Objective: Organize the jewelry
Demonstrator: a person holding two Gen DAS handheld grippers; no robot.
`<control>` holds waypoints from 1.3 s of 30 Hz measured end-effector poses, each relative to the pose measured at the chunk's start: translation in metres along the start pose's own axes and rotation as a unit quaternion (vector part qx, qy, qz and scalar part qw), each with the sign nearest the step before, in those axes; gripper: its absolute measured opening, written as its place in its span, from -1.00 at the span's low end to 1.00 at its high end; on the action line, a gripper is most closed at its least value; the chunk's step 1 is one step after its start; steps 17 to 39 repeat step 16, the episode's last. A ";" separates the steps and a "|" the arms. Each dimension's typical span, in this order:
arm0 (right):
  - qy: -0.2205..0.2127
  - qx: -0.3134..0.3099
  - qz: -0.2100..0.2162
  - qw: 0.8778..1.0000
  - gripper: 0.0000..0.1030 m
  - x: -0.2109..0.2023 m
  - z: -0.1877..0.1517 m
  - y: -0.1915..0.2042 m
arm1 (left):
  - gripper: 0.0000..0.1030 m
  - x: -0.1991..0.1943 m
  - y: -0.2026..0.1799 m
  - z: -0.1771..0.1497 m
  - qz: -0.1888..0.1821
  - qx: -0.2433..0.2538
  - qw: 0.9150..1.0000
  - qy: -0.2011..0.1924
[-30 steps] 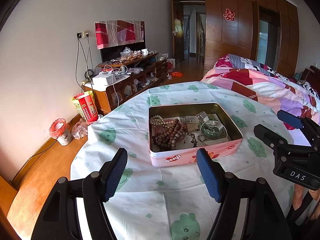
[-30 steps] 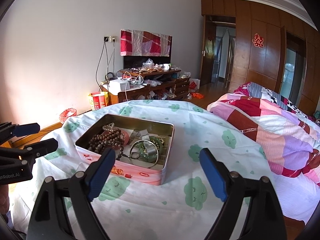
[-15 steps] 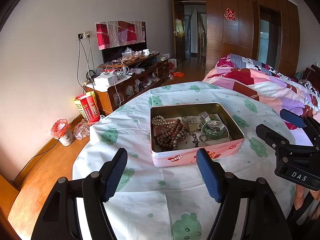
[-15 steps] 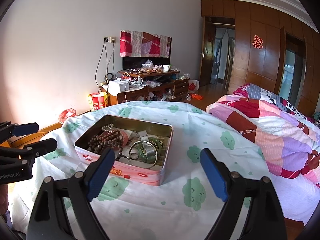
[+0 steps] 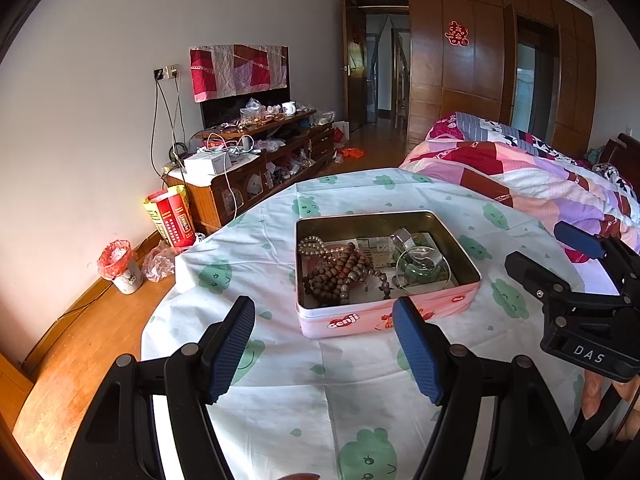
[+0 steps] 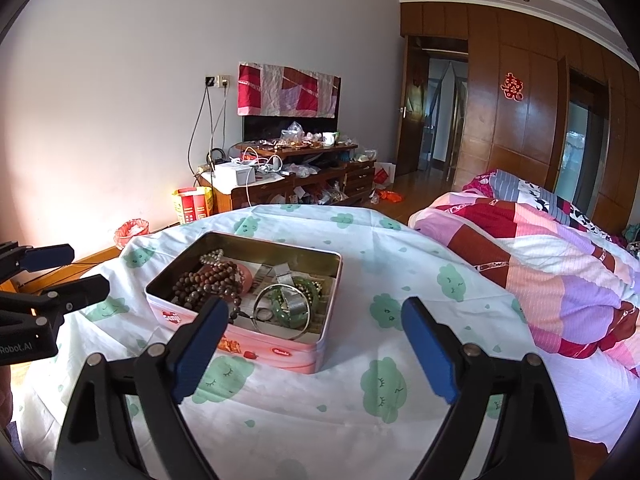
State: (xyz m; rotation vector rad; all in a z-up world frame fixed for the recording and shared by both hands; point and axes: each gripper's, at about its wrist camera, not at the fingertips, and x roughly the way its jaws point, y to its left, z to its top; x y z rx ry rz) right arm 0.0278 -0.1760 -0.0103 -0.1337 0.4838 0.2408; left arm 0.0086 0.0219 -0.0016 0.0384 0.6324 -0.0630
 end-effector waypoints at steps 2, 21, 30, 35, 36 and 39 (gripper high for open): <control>0.000 0.000 -0.001 1.000 0.77 0.000 0.000 0.000 | 0.39 0.001 0.000 0.000 -0.002 -0.001 1.000 0.002; 0.003 -0.002 0.000 1.000 0.81 0.000 0.001 -0.005 | 0.39 0.007 0.000 -0.006 0.008 0.006 1.000 0.008; 0.003 -0.002 0.000 1.000 0.81 0.000 0.001 -0.005 | 0.39 0.007 0.000 -0.006 0.008 0.006 1.000 0.008; 0.003 -0.002 0.000 1.000 0.81 0.000 0.001 -0.005 | 0.39 0.007 0.000 -0.006 0.008 0.006 1.000 0.008; 0.003 -0.002 0.000 1.000 0.81 0.000 0.001 -0.005 | 0.39 0.007 0.000 -0.006 0.008 0.006 1.000 0.008; 0.003 -0.002 0.000 1.000 0.81 0.000 0.001 -0.005 | 0.39 0.007 0.000 -0.006 0.008 0.006 1.000 0.008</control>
